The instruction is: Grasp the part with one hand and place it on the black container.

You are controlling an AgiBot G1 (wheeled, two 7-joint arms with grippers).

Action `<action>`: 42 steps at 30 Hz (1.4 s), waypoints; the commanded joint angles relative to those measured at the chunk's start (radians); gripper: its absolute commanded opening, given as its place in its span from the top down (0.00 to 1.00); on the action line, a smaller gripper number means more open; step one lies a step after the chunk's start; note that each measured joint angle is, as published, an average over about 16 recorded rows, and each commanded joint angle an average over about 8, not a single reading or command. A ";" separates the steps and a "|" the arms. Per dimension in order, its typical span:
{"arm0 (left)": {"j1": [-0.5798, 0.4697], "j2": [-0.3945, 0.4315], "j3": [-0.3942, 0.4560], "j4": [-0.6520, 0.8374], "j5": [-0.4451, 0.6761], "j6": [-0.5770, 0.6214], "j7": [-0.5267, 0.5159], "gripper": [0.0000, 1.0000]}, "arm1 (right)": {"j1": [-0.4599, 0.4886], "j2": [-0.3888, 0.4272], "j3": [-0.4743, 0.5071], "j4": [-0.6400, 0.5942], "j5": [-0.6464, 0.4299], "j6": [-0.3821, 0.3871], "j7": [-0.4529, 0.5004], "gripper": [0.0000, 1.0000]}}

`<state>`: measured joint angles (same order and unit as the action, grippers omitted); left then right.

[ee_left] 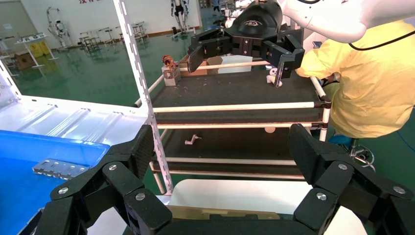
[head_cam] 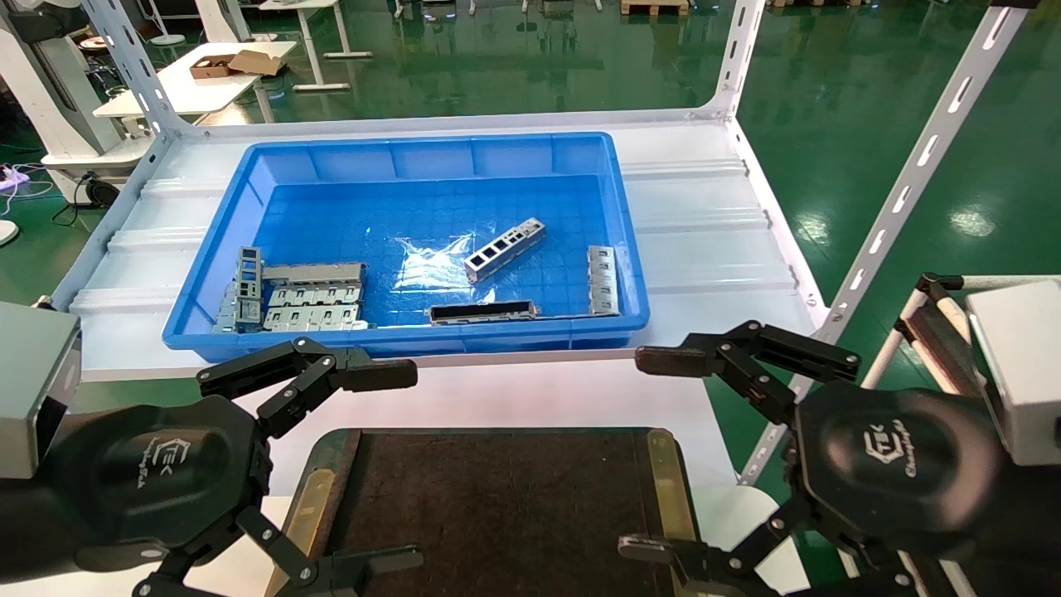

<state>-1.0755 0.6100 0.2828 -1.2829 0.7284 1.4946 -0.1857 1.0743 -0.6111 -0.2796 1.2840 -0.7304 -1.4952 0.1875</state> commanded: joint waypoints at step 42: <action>-0.248 0.323 0.145 0.325 0.394 -0.407 0.031 0.00 | 0.001 0.001 -0.003 -0.001 0.002 0.001 -0.002 0.00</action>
<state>-1.3256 0.9342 0.4282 -0.9550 1.1230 1.0869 -0.1503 1.0754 -0.6103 -0.2824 1.2829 -0.7287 -1.4947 0.1859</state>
